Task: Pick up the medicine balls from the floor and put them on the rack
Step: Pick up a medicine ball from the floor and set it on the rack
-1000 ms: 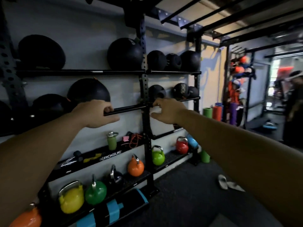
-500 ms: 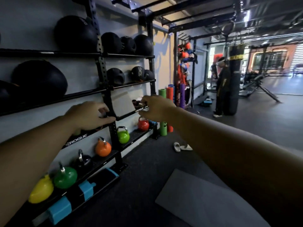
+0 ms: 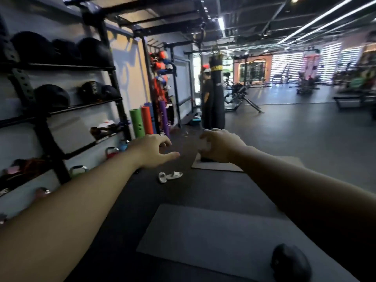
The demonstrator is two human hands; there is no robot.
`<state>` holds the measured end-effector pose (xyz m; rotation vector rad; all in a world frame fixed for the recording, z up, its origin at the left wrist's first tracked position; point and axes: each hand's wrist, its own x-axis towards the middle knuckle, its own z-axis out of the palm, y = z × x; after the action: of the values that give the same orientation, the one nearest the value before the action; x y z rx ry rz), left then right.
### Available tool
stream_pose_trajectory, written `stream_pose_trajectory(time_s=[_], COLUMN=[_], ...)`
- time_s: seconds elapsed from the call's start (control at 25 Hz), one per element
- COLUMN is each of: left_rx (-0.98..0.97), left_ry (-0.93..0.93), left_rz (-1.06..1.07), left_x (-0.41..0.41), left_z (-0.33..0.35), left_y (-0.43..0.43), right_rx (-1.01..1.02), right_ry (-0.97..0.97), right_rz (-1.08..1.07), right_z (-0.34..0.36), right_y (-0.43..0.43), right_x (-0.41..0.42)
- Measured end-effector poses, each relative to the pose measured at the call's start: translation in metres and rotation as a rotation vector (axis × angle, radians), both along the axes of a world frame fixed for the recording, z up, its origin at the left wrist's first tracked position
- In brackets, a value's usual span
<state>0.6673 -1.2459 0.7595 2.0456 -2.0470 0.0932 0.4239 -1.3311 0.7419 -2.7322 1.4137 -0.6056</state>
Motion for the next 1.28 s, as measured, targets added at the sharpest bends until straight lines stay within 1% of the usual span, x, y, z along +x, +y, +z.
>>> stream_pose_trajectory(time_s=[0.08,0.28,0.36,0.56,0.76,0.92,1.04,1.12,1.28], left_rx=[0.043,0.187,0.232,0.316,0.331,0.393,0.462,0.535,0.676], left_ry=[0.025,-0.004,-0.005,-0.005,0.009,0.009,0.016,0.054,0.102], left_rz=[-0.061,-0.218,-0.265,-0.356,-0.453,-0.476,-0.459,-0.431,-0.389], left_x=[-0.069,-0.234,-0.278,-0.353,-0.411,-0.425,-0.425,-0.428,-0.438], left_z=[-0.019,-0.073,-0.090,-0.136,-0.197,-0.250,-0.292,-0.319,-0.376], left_y=[-0.037,-0.119,-0.141,-0.206,-0.273,-0.352,-0.418,-0.460,-0.521], right_rx=[0.020,0.121,0.173,0.279,0.378,0.450,0.517,0.569,0.686], right_ry=[-0.001,0.048,0.049,0.040,0.070,0.102,0.137,0.149,0.145], right_rz=[-0.061,-0.196,-0.249,-0.404,-0.495,-0.536,-0.560,-0.560,-0.534], right_z=[-0.022,-0.084,-0.105,-0.157,-0.216,-0.257,-0.290,-0.313,-0.366], right_y=[-0.020,-0.066,-0.078,-0.104,-0.150,-0.217,-0.280,-0.327,-0.396], right_x=[-0.070,-0.230,-0.280,-0.381,-0.424,-0.447,-0.463,-0.466,-0.465])
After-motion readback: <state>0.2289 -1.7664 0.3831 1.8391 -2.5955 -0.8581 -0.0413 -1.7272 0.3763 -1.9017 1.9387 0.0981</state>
